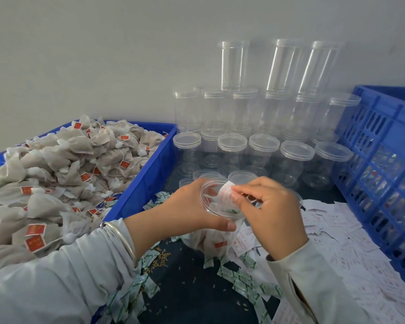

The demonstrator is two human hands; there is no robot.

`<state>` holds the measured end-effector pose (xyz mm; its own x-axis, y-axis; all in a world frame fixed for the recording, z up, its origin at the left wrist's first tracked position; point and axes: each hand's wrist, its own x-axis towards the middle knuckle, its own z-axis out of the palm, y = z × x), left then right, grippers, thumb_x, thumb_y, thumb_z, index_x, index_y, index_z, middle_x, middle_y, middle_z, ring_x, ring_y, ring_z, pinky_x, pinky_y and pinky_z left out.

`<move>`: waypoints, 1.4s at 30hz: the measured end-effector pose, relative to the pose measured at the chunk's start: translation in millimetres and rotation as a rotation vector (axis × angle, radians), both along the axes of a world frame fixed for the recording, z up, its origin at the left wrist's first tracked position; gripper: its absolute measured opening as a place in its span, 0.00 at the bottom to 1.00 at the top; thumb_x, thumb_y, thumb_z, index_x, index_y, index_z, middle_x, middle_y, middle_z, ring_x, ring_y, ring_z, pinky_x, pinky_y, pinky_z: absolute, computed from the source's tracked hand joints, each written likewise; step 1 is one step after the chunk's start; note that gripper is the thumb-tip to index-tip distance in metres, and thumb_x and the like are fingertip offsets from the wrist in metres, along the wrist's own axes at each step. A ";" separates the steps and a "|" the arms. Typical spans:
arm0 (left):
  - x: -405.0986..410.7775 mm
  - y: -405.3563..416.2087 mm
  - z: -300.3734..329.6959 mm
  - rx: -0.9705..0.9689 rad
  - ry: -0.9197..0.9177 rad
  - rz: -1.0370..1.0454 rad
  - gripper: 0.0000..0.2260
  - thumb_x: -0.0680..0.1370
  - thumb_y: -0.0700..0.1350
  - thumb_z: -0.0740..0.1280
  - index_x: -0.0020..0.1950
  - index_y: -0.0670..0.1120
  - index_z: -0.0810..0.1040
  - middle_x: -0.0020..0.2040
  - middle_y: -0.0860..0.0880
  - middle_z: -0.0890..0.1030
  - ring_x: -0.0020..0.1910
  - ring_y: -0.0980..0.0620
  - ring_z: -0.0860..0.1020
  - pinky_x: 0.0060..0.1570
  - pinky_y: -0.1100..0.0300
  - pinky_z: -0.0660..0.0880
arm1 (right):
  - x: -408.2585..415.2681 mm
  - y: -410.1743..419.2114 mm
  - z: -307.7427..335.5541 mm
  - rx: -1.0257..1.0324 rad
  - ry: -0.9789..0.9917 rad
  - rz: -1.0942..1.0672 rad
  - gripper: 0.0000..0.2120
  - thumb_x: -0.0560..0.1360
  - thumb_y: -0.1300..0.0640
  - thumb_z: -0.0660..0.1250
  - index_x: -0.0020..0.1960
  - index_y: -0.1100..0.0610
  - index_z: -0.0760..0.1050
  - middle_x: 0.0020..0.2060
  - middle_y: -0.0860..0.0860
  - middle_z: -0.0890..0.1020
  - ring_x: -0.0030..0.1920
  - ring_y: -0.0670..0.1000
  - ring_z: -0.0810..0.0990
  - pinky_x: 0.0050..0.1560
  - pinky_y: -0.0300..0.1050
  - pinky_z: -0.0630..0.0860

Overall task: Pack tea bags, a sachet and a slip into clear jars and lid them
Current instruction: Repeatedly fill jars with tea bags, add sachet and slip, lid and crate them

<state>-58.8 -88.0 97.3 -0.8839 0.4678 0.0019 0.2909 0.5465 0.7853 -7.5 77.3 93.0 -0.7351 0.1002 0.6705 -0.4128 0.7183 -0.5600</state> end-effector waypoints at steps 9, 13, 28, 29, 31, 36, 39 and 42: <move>1.8 0.7 2.7 -0.016 -0.023 -0.004 0.33 0.51 0.68 0.75 0.51 0.70 0.66 0.54 0.65 0.75 0.53 0.69 0.73 0.48 0.71 0.68 | 9.7 11.5 -2.4 -0.092 0.008 0.034 0.10 0.73 0.63 0.70 0.50 0.51 0.82 0.38 0.38 0.79 0.43 0.42 0.78 0.44 0.29 0.72; 3.4 1.2 2.7 -0.019 -0.023 -0.013 0.33 0.51 0.68 0.75 0.51 0.71 0.65 0.55 0.66 0.75 0.53 0.70 0.73 0.47 0.72 0.67 | 14.0 29.9 -8.6 -0.159 -0.036 -0.004 0.13 0.74 0.65 0.69 0.50 0.47 0.79 0.40 0.36 0.78 0.44 0.35 0.76 0.43 0.23 0.70; 33.7 44.5 42.7 0.279 -0.031 -0.133 0.45 0.48 0.67 0.77 0.63 0.60 0.69 0.56 0.64 0.79 0.56 0.64 0.78 0.55 0.60 0.75 | 60.7 74.9 30.7 0.205 0.012 0.214 0.19 0.71 0.54 0.70 0.61 0.50 0.76 0.64 0.49 0.70 0.60 0.42 0.71 0.62 0.33 0.67; 34.9 53.4 50.1 0.295 -0.022 -0.146 0.45 0.48 0.65 0.78 0.63 0.60 0.68 0.57 0.63 0.79 0.56 0.64 0.78 0.55 0.61 0.75 | 62.9 82.4 41.7 0.231 0.036 0.185 0.16 0.70 0.54 0.70 0.58 0.53 0.78 0.62 0.49 0.72 0.58 0.44 0.72 0.61 0.36 0.68; 36.5 73.7 65.9 0.319 0.019 -0.181 0.41 0.51 0.62 0.77 0.62 0.60 0.69 0.57 0.62 0.79 0.55 0.65 0.78 0.53 0.64 0.75 | 69.2 99.6 65.0 0.301 0.077 0.127 0.14 0.70 0.50 0.70 0.52 0.55 0.80 0.57 0.49 0.75 0.55 0.45 0.73 0.58 0.39 0.70; 38.0 133.0 111.4 0.371 0.108 -0.331 0.34 0.54 0.59 0.77 0.59 0.60 0.73 0.56 0.62 0.80 0.54 0.63 0.79 0.48 0.69 0.76 | 92.1 151.7 121.2 0.456 0.119 0.050 0.10 0.68 0.54 0.72 0.47 0.57 0.82 0.41 0.47 0.81 0.41 0.43 0.76 0.47 0.34 0.73; 37.6 173.6 141.3 0.451 0.160 -0.408 0.29 0.54 0.56 0.77 0.53 0.59 0.76 0.53 0.61 0.82 0.53 0.62 0.80 0.52 0.66 0.77 | 104.4 183.9 154.0 0.541 0.128 -0.005 0.11 0.69 0.56 0.70 0.49 0.59 0.81 0.41 0.48 0.79 0.37 0.41 0.72 0.44 0.30 0.71; 37.4 214.2 173.8 0.510 0.254 -0.452 0.28 0.54 0.58 0.78 0.52 0.60 0.75 0.52 0.60 0.82 0.53 0.61 0.80 0.53 0.65 0.77 | 112.6 216.6 186.7 0.623 0.197 -0.135 0.09 0.70 0.56 0.70 0.47 0.60 0.81 0.39 0.51 0.79 0.35 0.47 0.74 0.42 0.36 0.71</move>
<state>-21.4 126.2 271.1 -0.5480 0.6733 0.4963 0.6089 -0.0858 0.7886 105.1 294.0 279.8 -0.6014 -0.2664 0.7532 -0.3485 0.9358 0.0528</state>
